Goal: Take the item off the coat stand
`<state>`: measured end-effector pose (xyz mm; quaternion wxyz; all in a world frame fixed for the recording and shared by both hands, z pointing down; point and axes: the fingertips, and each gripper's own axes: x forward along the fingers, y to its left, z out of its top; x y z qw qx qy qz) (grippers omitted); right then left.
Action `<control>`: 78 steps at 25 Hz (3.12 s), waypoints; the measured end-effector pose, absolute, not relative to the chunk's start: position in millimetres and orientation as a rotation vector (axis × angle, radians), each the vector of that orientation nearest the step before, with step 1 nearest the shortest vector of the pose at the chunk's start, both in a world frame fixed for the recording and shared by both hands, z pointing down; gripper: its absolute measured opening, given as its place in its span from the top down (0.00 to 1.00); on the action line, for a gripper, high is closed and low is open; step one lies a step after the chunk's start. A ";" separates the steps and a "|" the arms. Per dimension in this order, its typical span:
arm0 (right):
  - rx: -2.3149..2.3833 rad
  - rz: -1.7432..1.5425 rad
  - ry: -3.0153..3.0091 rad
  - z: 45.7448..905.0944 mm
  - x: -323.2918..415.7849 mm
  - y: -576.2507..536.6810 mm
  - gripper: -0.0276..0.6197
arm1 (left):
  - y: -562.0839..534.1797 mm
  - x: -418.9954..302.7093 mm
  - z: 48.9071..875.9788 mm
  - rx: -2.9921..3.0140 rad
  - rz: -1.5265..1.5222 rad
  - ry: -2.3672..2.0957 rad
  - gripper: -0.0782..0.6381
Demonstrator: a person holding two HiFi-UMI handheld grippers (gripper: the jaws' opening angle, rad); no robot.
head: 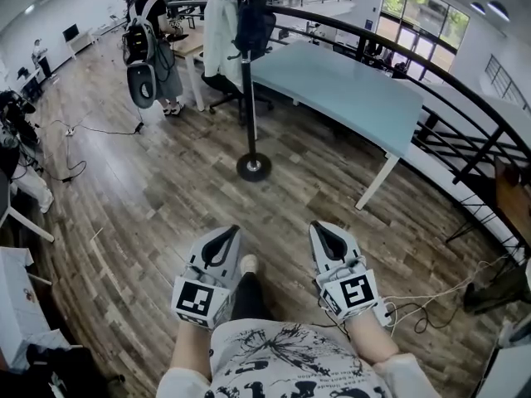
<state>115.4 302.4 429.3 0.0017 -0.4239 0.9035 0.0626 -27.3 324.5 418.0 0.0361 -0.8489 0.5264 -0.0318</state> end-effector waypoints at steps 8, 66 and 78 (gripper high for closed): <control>-1.452 0.176 2.760 426.4 101.9 164.1 0.97 | 181.7 -51.3 426.9 -2.652 -0.089 1.563 0.88; -0.609 0.266 2.958 300.9 -71.9 -555.8 0.65 | -404.9 -142.9 327.5 -1.994 -0.036 2.218 0.88; -0.579 0.278 2.992 296.9 -122.2 -589.6 0.54 | -412.2 -157.3 342.1 -1.931 -0.054 2.308 0.88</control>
